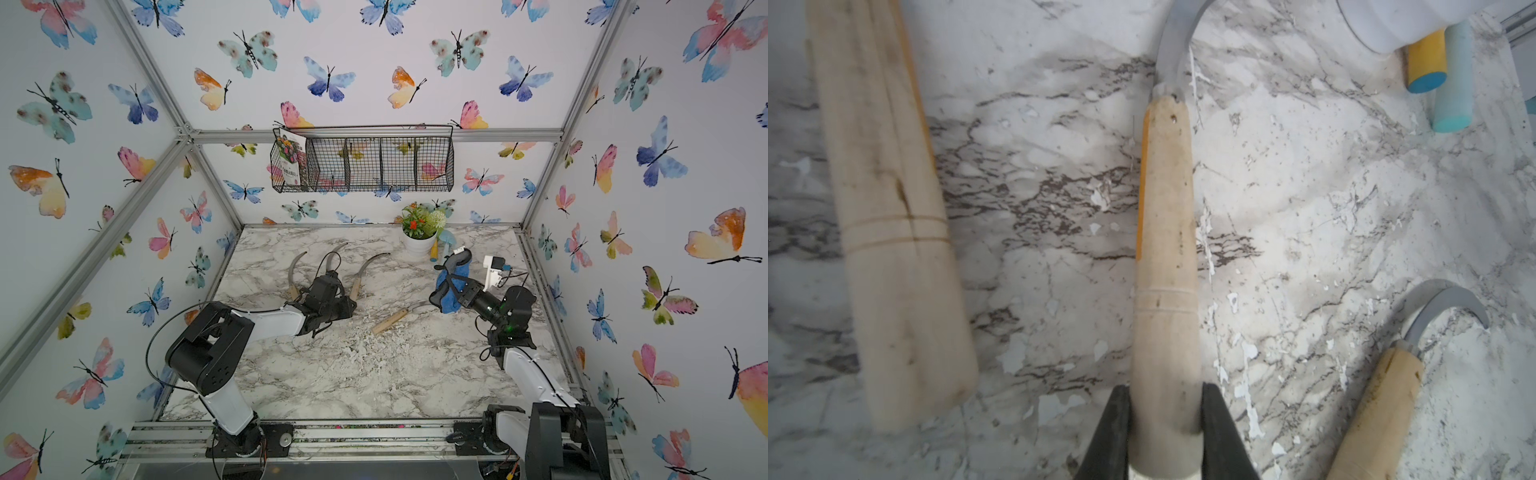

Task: Wipe small sickles with rags
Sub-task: Place the small sickle at the center of the board.

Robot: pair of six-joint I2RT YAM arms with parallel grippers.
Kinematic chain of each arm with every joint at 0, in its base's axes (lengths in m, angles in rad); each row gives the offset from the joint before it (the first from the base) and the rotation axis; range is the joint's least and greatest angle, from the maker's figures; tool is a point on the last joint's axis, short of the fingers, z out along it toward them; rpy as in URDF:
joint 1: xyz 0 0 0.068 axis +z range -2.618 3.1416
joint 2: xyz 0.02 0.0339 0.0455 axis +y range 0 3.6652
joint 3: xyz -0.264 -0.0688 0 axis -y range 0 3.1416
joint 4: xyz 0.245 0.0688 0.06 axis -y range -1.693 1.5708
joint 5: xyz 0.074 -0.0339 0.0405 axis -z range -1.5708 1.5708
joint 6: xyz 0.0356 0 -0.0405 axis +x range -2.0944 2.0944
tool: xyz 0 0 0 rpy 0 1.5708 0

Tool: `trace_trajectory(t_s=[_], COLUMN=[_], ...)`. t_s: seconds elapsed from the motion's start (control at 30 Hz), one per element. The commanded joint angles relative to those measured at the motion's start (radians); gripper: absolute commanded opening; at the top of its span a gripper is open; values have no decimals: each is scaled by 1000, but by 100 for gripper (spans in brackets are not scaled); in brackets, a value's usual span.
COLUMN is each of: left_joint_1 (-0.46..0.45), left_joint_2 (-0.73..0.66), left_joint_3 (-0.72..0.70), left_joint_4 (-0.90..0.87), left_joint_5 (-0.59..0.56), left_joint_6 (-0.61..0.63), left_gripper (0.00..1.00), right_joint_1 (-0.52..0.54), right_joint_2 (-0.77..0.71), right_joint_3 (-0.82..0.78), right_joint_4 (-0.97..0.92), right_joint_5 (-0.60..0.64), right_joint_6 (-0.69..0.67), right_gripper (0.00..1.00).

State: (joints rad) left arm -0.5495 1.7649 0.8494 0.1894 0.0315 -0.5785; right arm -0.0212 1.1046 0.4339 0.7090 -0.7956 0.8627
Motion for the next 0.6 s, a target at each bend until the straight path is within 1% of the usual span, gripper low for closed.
trace_trajectory(t_s=[0.0,0.1,0.13,0.2,0.27,0.3,0.37,0.43,0.5,0.57], left_joint_1=[9,10,9,9,9,9,8,8,5,-7], left_joint_2=[40,54,56,58,52,45,23,-10,-45,-91], left_joint_3=[33,47,51,51,54,57,51,42,43,40], left_joint_4=[-42,-64,-69,-71,-71,-72,-68,-61,-78,-100], left_joint_5=[-30,-34,-39,-39,-29,-24,-10,0,-2,-39], left_joint_6=[18,19,16,16,23,25,23,20,18,12], left_gripper=[0,0,4,18,26,36,66,99,99,99], right_joint_1=[-3,-3,-3,-4,-3,-4,-3,-3,-3,-3], right_joint_2=[-42,-77,-90,-113,-140,-153,-180,-206,-227,-251], right_joint_3=[-12,-25,-32,-44,-49,-50,-55,-61,-63,-72], right_joint_4=[-50,-93,-108,-127,-149,-164,-190,-211,-235,-245], right_joint_5=[43,73,82,96,102,106,120,130,135,146], right_joint_6=[-59,-86,-95,-105,-117,-125,-136,-144,-156,-160], right_gripper=[2,2,2,2,2,2,2,2,2,2])
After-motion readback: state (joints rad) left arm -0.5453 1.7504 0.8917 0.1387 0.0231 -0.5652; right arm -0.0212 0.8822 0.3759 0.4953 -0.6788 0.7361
